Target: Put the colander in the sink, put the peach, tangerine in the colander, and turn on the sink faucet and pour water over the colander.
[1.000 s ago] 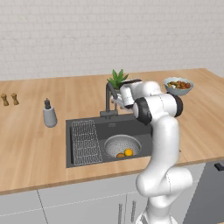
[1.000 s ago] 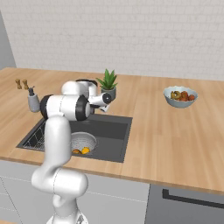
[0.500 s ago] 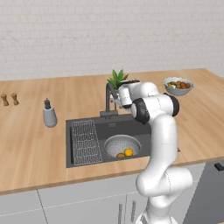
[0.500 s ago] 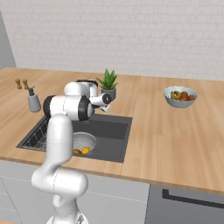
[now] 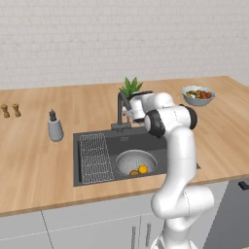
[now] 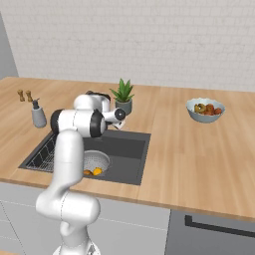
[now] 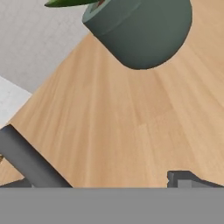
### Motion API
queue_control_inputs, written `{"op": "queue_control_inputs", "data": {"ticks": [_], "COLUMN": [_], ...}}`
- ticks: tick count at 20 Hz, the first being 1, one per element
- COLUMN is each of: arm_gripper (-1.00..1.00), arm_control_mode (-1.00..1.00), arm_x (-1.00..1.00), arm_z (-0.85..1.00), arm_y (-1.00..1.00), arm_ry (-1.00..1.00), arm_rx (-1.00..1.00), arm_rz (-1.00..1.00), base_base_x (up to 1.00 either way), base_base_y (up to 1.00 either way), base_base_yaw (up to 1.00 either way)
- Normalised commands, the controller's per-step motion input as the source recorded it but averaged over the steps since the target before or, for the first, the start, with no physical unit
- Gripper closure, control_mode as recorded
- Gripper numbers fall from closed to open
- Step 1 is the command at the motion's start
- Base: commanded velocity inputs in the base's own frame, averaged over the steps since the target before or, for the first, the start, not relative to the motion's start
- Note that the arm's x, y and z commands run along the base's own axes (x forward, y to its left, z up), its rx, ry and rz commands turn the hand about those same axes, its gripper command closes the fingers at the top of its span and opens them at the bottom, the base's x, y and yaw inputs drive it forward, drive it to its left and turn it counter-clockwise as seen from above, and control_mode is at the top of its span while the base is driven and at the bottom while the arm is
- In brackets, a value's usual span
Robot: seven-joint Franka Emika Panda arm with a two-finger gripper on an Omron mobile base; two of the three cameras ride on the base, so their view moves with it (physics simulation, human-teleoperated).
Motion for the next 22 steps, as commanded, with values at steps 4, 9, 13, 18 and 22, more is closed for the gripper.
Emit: {"op": "queue_control_inputs", "data": {"ticks": [4, 9, 13, 18, 22], "arm_gripper": [1.0, 1.0, 1.0, 1.0, 1.0], "arm_control_mode": [-1.0, -1.0, -1.0, -1.0, -1.0], "arm_x": [0.14, 0.03, 0.0, 0.0, -0.09], "arm_z": [-0.1, -0.01, 0.0, 0.0, 0.0], "arm_y": [0.0, -0.1, -0.53, -0.71, -0.89], "arm_ry": [0.04, 0.01, 0.0, 0.0, 0.0], "arm_rx": [0.0, 0.0, 0.0, 0.0, 0.0], "arm_rz": [-0.08, -0.09, -0.14, -0.16, -0.15], "base_base_x": [0.0, 0.0, 0.0, 0.0, 0.0], "base_base_y": [0.0, 0.0, 0.0, 0.0, 0.0], "base_base_yaw": [0.0, 0.0, 0.0, 0.0, 0.0]}}
